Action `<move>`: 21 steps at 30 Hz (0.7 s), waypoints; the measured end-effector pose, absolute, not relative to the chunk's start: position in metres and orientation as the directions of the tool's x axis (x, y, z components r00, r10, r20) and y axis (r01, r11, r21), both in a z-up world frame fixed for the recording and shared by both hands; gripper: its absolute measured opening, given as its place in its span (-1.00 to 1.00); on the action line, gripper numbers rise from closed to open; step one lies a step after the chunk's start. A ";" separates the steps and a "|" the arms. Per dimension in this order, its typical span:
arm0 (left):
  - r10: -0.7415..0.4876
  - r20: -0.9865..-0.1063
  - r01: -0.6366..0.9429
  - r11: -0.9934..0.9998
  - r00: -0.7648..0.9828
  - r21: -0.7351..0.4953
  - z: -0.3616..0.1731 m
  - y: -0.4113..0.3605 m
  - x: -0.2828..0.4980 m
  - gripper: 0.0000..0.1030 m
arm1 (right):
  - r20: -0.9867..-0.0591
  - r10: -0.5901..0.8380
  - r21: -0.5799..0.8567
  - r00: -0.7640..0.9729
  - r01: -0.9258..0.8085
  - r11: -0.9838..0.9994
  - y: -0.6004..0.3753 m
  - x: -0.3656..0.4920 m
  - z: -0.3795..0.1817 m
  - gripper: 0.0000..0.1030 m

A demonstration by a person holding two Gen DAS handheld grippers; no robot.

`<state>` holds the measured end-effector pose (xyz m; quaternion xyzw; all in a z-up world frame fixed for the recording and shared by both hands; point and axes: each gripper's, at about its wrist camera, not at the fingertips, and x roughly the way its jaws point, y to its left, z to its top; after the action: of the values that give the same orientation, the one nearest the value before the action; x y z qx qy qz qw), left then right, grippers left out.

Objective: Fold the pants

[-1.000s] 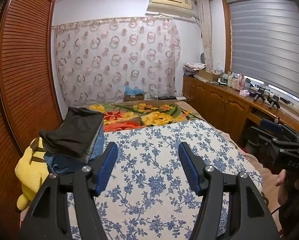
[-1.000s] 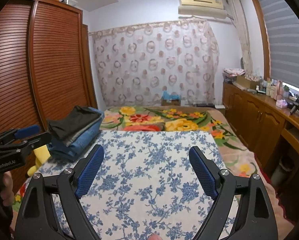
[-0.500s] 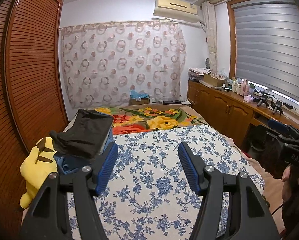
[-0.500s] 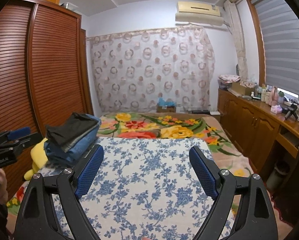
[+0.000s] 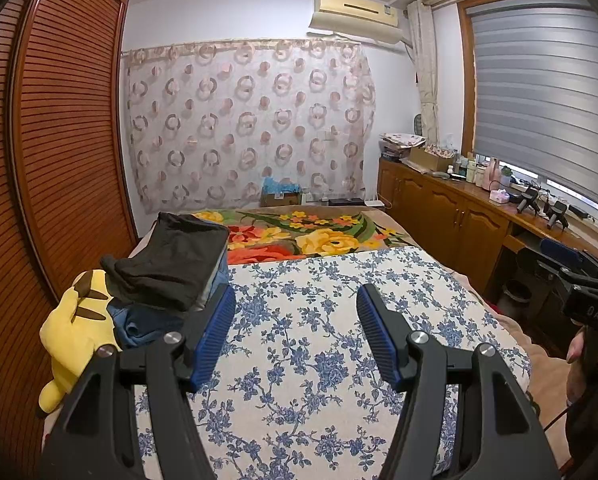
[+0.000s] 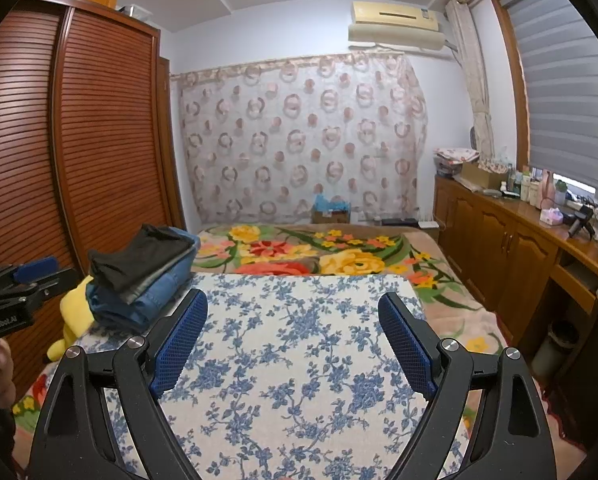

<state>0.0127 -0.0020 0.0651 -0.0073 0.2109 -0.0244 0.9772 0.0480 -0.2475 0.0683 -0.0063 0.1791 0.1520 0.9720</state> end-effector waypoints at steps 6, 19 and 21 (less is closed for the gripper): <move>-0.051 -0.413 0.045 0.999 0.910 -0.024 0.066 -0.001 0.013 0.22 | -0.349 0.294 0.041 0.890 -0.299 0.953 -0.247 0.048 0.069 0.73; -0.050 -0.412 0.044 0.999 0.910 -0.024 0.067 -0.001 0.013 0.22 | -0.350 0.294 0.043 0.889 -0.299 0.953 -0.247 0.048 0.068 0.73; -0.050 -0.412 0.044 0.999 0.910 -0.025 0.066 -0.002 0.013 0.22 | -0.350 0.295 0.044 0.889 -0.299 0.953 -0.247 0.048 0.069 0.73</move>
<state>0.0132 -0.0015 0.0663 -0.0073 0.2113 -0.0243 0.9771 0.0478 -0.2465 0.0686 -0.0056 0.1793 0.1529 0.9718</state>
